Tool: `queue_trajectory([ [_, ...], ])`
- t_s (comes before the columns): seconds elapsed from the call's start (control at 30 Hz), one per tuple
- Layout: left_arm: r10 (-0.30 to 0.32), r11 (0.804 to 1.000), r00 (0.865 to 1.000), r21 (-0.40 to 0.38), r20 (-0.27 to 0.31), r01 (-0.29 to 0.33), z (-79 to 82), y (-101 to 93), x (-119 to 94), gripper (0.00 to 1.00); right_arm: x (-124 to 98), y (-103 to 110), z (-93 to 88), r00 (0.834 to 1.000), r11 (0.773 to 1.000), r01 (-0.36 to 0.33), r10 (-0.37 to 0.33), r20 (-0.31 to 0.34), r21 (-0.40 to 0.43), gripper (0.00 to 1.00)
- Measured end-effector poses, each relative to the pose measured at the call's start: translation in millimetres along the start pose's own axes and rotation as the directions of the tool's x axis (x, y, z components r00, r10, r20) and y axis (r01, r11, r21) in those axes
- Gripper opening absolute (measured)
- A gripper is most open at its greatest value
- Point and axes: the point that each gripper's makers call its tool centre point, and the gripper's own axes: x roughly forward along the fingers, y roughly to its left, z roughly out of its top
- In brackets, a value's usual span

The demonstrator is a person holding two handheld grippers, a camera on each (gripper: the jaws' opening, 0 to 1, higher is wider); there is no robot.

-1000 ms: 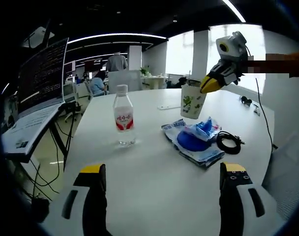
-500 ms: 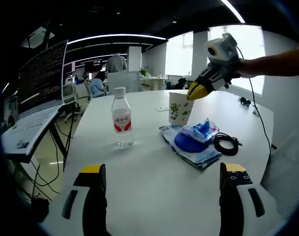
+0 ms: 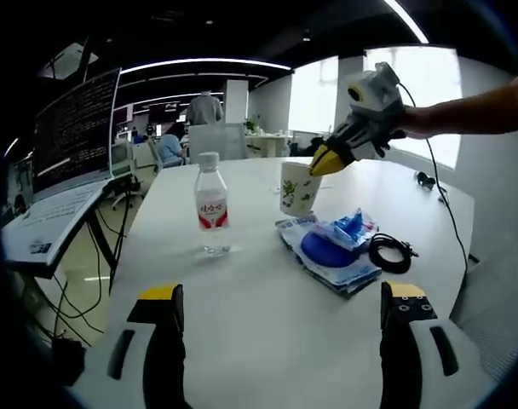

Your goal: Arrange the tabletop items into an orderly group along one side of the table until the central work area is clear of visible clutter.

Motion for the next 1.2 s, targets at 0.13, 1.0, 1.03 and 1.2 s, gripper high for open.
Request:
queue_trajectory([
  [0.13,-0.001,1.000,1.000,-0.001,-0.002,0.001,1.4,-4.4,-0.4,0.95,5.7,-2.4,-1.5,1.000,1.000,0.001,-0.001,0.000,-0.003,0.00],
  [1.0,0.034,0.999,0.999,-0.014,0.002,-0.034,13.5,-1.1,-3.1,0.95,36.5,-14.5,12.5,1.000,0.996,0.021,-0.019,0.024,-0.083,0.00],
  [1.03,0.036,0.999,0.999,-0.014,0.001,-0.036,13.6,-0.7,-3.5,0.95,38.5,-14.1,12.9,1.000,0.996,0.019,-0.018,0.023,-0.085,0.00],
  [1.2,0.041,0.999,0.999,-0.005,-0.001,-0.041,12.4,3.2,-4.0,0.95,45.9,-12.0,12.2,1.000,0.993,0.015,-0.012,0.020,-0.118,0.00],
])
